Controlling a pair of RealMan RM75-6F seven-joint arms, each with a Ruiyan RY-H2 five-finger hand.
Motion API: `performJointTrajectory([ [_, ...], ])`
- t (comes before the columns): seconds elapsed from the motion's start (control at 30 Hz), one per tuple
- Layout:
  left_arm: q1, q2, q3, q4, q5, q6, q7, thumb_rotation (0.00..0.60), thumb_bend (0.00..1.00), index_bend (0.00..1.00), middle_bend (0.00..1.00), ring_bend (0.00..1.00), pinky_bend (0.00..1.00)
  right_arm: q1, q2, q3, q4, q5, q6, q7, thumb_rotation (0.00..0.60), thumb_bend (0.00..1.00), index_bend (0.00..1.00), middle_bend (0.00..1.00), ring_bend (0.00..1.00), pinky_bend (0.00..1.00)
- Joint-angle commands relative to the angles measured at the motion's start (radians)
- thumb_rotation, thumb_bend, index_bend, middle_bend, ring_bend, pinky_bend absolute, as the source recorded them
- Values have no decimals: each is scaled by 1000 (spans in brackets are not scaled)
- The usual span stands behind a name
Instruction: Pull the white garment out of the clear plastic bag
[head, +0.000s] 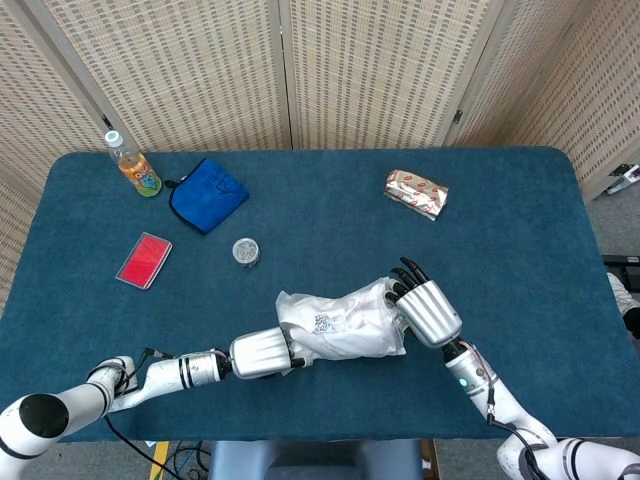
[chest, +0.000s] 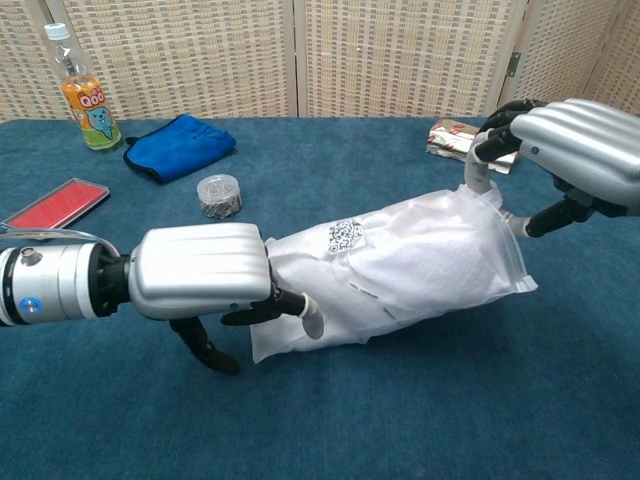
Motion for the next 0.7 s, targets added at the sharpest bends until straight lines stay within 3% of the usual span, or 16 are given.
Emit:
performJointTrajectory([
  [0.03,-4,-10,7,21,-1,5,-10,600,130,344,785,798,808,0,-1,0,2,1,-1,-1,600,634,819,421,222,145],
  [0.4,-12,-38,13,61,-26,9,-62,600,135,439,790,802,801,3,-3,1,6,6,-6,0,600,634,819,421,222,145],
  [0.7,-14,-48,18,78,-40,17,-73,600,214,509,790,802,796,6,-5,0,6,8,-11,1,600,634,819,421,222,145],
])
